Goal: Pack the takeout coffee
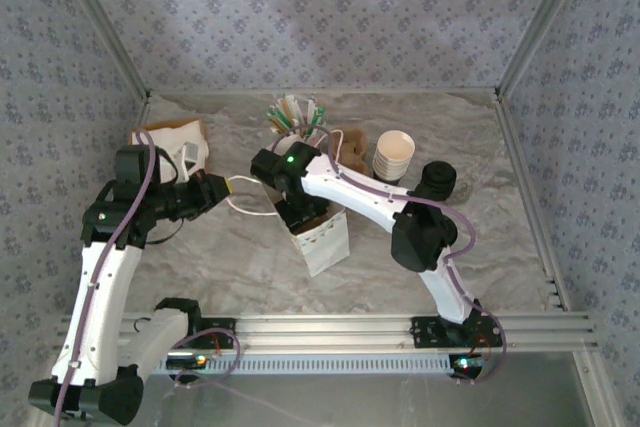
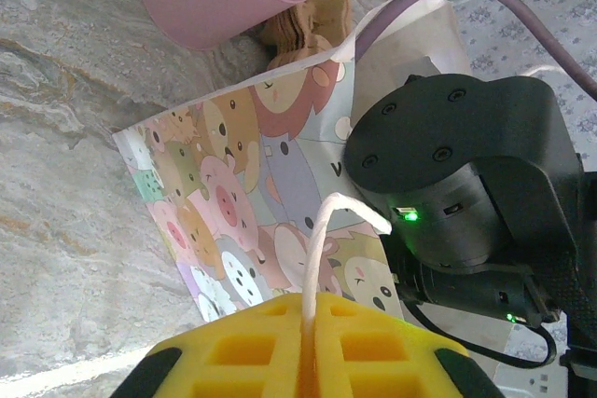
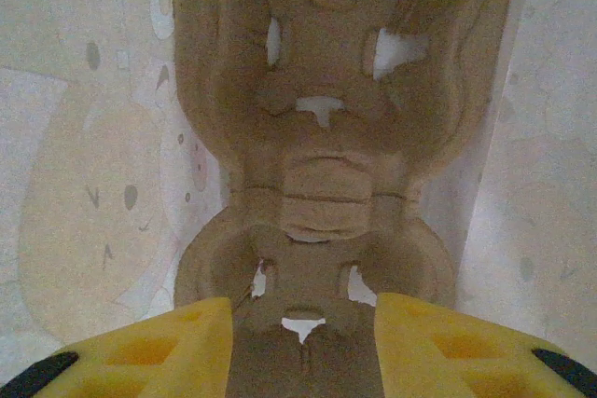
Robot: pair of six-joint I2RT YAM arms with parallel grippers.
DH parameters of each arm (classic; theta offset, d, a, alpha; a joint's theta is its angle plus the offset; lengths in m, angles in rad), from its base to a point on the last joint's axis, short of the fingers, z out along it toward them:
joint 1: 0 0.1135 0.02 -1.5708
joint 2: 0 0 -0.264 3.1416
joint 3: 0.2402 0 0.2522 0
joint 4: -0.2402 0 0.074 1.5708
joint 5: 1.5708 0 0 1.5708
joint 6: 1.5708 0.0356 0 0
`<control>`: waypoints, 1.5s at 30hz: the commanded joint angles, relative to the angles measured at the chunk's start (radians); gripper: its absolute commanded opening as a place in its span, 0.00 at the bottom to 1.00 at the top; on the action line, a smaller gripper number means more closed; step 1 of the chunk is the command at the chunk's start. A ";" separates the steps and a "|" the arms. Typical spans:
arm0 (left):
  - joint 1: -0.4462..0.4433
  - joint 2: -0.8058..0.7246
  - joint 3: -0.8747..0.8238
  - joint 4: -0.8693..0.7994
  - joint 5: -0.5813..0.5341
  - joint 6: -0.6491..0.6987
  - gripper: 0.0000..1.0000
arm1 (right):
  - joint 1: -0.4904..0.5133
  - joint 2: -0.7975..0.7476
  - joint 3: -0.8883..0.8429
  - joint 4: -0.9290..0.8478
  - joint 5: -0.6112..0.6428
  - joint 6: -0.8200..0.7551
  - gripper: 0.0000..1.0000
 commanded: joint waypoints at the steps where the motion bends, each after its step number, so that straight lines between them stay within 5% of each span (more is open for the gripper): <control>1: 0.003 -0.002 0.018 0.011 0.020 0.011 0.11 | 0.000 -0.038 -0.004 -0.039 -0.011 0.017 0.48; 26: 0.003 0.001 0.008 0.023 0.023 0.002 0.12 | 0.007 -0.116 0.097 -0.080 0.021 0.015 0.87; 45: 0.003 -0.002 0.003 0.022 0.017 0.001 0.13 | 0.023 -0.232 0.127 -0.020 0.032 0.018 0.93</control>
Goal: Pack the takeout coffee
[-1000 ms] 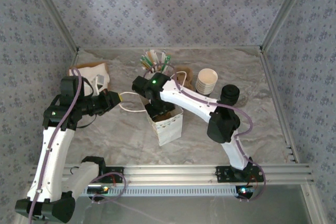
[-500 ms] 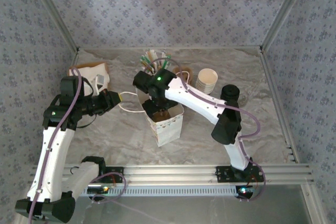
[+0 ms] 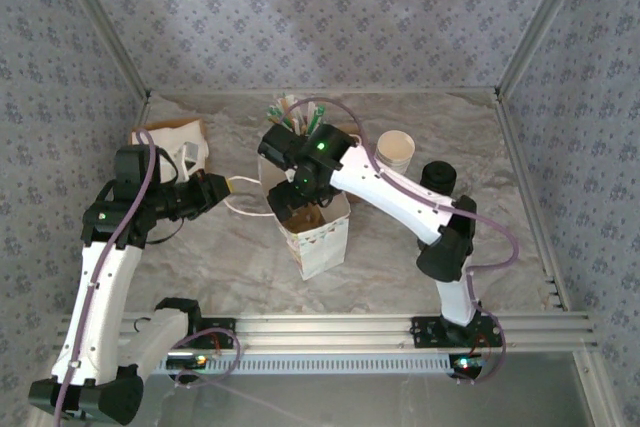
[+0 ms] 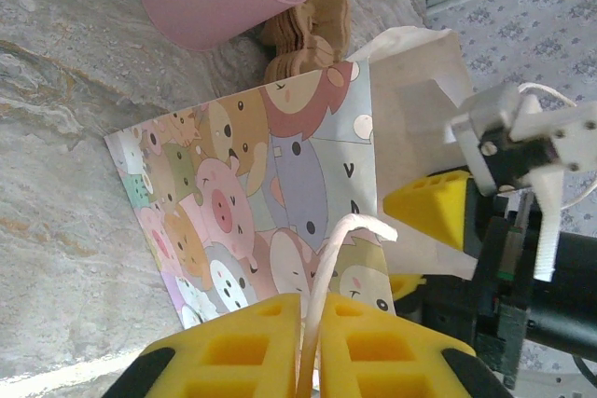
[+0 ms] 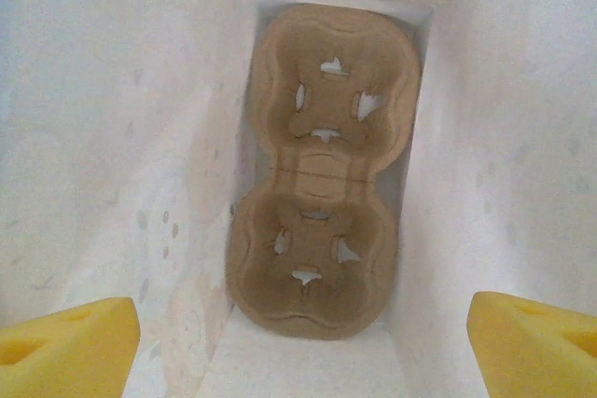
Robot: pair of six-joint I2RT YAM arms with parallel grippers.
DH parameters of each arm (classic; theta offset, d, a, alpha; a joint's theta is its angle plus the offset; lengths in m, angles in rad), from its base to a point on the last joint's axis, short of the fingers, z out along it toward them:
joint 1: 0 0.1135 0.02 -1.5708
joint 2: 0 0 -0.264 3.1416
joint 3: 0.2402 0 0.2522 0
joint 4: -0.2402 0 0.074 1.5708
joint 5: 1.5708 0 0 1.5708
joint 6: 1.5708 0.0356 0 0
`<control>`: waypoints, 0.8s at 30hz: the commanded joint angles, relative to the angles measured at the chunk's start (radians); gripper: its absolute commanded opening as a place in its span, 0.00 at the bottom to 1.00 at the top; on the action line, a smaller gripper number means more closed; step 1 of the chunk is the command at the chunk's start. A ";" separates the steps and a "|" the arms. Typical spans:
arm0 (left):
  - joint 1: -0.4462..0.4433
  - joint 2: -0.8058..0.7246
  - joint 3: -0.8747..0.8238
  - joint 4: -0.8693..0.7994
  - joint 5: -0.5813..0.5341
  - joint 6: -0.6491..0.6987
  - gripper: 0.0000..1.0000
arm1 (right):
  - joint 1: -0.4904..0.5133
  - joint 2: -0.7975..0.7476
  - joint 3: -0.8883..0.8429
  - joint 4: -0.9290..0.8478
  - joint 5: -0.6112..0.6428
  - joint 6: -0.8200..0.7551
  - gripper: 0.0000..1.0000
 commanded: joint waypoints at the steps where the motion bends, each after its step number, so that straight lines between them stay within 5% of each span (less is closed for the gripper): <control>1: 0.001 -0.003 0.000 0.018 0.018 0.002 0.13 | 0.010 -0.054 0.024 0.016 0.020 0.007 0.93; 16: 0.003 -0.007 0.010 0.013 0.015 -0.003 0.20 | 0.029 -0.201 -0.029 0.164 -0.013 0.000 0.93; 24: 0.002 -0.025 0.054 -0.007 0.009 0.000 0.54 | 0.033 -0.311 -0.094 0.215 -0.018 0.005 0.93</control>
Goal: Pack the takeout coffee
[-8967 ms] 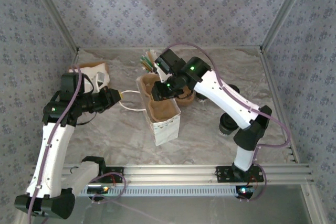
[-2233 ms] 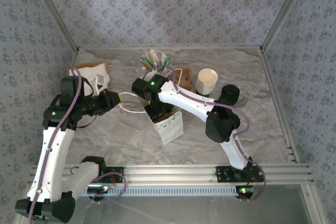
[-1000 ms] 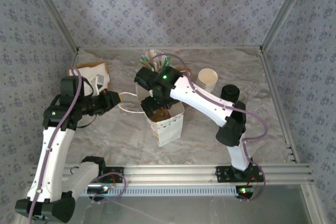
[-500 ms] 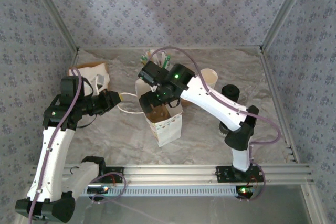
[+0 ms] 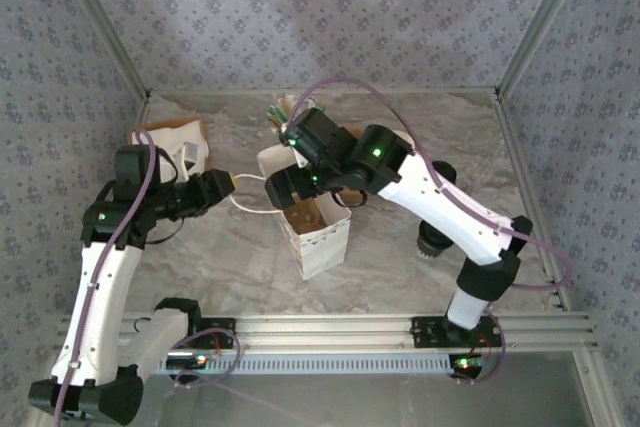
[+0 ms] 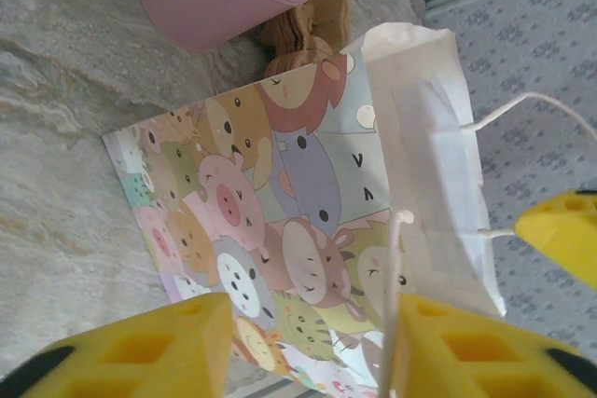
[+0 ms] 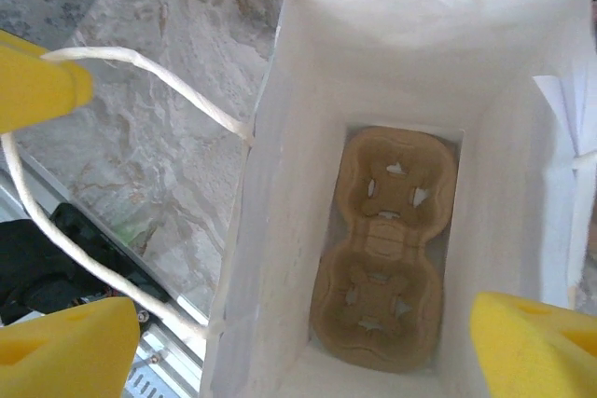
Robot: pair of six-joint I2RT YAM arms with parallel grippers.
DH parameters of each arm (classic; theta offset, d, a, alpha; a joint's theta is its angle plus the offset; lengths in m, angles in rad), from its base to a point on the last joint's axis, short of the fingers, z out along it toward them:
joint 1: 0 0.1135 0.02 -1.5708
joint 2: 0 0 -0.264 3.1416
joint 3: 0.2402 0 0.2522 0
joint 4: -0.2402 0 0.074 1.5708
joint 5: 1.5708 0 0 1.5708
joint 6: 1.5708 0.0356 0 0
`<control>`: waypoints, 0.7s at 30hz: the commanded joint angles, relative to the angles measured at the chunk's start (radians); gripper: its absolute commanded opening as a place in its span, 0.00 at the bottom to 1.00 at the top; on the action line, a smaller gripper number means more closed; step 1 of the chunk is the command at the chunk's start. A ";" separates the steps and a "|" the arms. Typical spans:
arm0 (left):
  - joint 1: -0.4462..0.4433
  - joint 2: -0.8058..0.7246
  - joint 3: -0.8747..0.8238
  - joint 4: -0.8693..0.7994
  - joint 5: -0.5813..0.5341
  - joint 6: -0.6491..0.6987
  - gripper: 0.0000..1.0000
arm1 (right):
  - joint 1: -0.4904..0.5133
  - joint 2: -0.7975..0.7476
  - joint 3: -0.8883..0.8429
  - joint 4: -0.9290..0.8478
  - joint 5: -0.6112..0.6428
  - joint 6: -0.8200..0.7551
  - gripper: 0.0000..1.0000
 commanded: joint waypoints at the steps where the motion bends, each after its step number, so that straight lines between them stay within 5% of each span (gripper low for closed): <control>1: 0.003 -0.030 0.061 -0.011 0.007 0.011 0.60 | 0.005 -0.073 -0.039 0.024 0.001 0.006 0.93; 5: 0.002 -0.073 0.088 -0.031 -0.020 0.016 0.83 | 0.005 -0.153 -0.121 0.043 -0.002 0.013 0.93; 9: 0.004 -0.130 0.116 -0.076 -0.067 0.027 0.91 | -0.004 -0.248 -0.216 0.063 0.012 0.017 0.92; 14: 0.004 -0.215 0.139 -0.155 -0.143 0.055 0.87 | -0.033 -0.375 -0.347 0.095 0.014 0.040 0.90; 21: 0.004 -0.333 0.076 -0.230 -0.183 0.046 0.68 | -0.085 -0.532 -0.525 0.114 0.005 0.071 0.78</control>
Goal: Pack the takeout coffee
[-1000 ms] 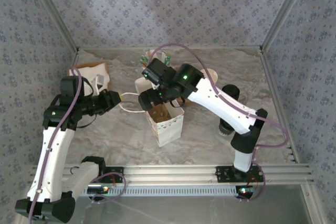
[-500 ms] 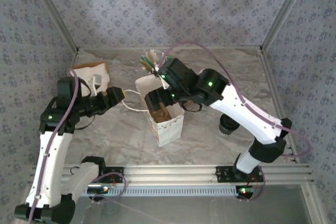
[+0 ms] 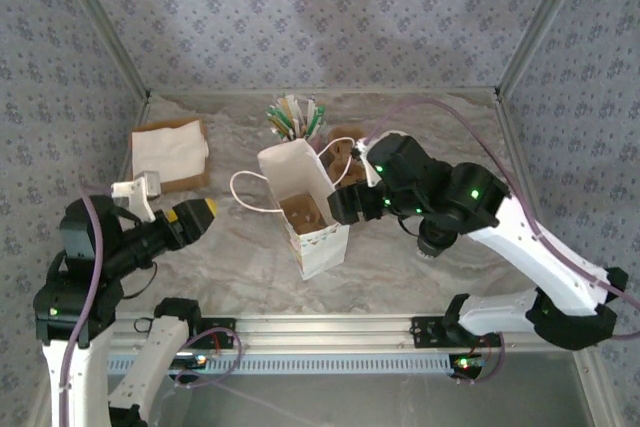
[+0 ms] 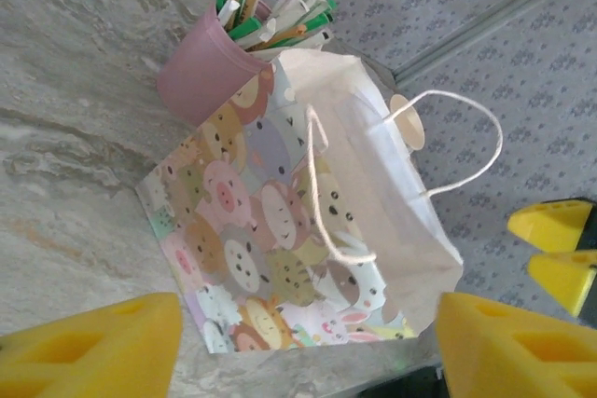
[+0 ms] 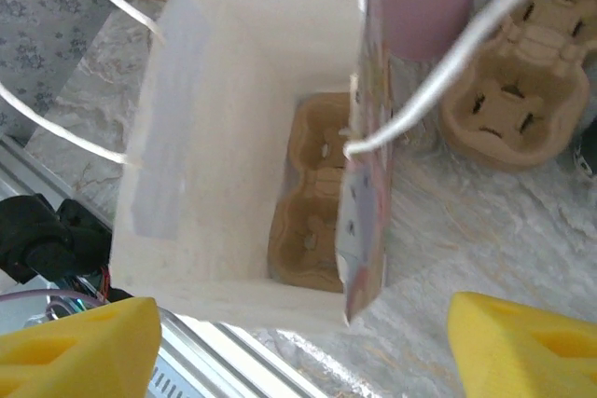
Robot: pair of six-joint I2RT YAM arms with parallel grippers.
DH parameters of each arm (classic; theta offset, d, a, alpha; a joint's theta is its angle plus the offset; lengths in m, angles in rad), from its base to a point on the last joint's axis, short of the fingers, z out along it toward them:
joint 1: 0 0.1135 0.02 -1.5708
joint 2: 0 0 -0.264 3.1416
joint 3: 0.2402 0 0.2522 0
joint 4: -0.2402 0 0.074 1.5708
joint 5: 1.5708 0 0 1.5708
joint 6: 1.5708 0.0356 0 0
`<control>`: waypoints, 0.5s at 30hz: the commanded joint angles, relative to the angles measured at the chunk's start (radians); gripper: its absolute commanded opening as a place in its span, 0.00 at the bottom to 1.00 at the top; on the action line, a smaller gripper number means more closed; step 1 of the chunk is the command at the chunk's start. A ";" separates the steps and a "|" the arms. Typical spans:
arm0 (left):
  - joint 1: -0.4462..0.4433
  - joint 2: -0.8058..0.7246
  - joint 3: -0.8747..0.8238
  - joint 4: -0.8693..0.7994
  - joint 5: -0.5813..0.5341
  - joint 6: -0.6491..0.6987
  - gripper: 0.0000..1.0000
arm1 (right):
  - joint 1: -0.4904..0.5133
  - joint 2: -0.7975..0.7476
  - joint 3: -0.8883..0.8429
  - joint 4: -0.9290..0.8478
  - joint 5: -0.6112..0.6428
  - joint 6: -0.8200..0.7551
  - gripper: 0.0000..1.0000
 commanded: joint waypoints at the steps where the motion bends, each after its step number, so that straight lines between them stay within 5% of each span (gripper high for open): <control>1: 0.003 -0.040 -0.044 -0.068 -0.035 0.006 0.64 | -0.022 -0.067 -0.077 0.020 -0.001 0.034 0.75; 8: 0.002 -0.105 -0.230 -0.021 0.011 -0.048 0.52 | -0.103 -0.212 -0.251 0.025 0.003 0.063 0.56; 15: 0.003 -0.095 -0.414 0.172 0.079 -0.147 0.47 | -0.229 -0.248 -0.391 0.102 -0.073 0.074 0.49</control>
